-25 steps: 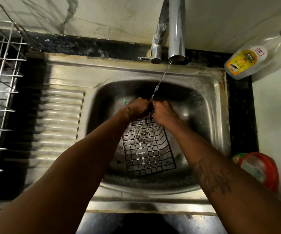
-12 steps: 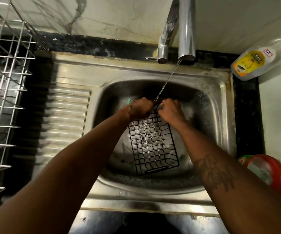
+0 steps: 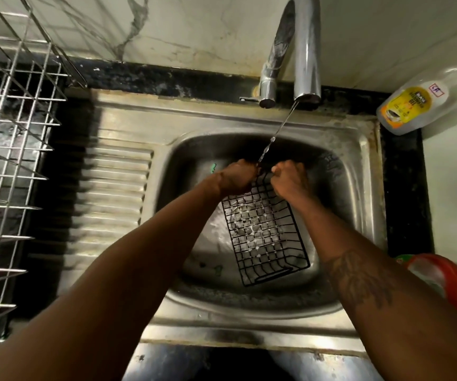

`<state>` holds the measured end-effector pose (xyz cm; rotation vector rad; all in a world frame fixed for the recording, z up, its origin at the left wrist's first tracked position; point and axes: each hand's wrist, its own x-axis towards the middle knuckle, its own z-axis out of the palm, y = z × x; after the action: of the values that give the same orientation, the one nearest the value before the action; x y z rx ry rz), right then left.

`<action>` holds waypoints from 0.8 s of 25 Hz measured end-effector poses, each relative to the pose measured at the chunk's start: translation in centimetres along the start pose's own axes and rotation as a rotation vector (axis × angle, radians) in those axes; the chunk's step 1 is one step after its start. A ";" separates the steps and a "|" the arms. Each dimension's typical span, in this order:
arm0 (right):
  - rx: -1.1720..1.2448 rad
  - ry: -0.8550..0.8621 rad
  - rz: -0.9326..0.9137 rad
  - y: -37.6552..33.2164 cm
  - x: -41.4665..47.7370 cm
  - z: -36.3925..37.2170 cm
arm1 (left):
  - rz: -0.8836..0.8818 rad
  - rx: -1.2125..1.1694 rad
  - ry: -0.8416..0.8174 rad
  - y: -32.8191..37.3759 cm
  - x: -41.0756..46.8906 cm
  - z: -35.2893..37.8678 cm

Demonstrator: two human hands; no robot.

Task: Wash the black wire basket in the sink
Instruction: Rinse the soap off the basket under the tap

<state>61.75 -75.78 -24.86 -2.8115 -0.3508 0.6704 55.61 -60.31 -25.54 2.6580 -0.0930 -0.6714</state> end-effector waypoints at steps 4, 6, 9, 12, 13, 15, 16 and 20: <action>-0.013 0.043 -0.002 0.3 0.2 0.3 | -0.057 -0.009 0.010 -1.5 -1.2 0.3; -0.015 0.059 0.049 0.9 0.2 -0.5 | -0.064 0.013 0.040 -1.3 -1.2 0.4; -0.029 0.081 0.096 1.8 -0.3 -1.7 | -0.122 -0.007 0.112 1.1 -0.5 0.4; -0.011 0.112 0.114 2.3 -0.6 -2.0 | -0.099 -0.008 0.142 2.1 0.9 0.4; -0.002 0.108 0.116 2.4 -0.6 -2.0 | -0.082 -0.029 0.130 1.5 1.3 0.5; 0.013 0.096 0.132 2.5 -0.4 -2.1 | -0.091 -0.118 0.116 0.1 1.2 0.9; 0.009 0.097 0.127 2.5 -0.4 -2.1 | -0.084 -0.136 0.119 -0.4 0.7 1.2; -0.023 0.080 0.053 1.3 -0.8 -1.0 | -0.088 -0.116 0.031 -1.5 -2.2 2.1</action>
<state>61.72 -77.39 -24.01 -2.8683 -0.2721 0.5660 52.62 -59.37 -26.85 2.5723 0.0695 -0.6423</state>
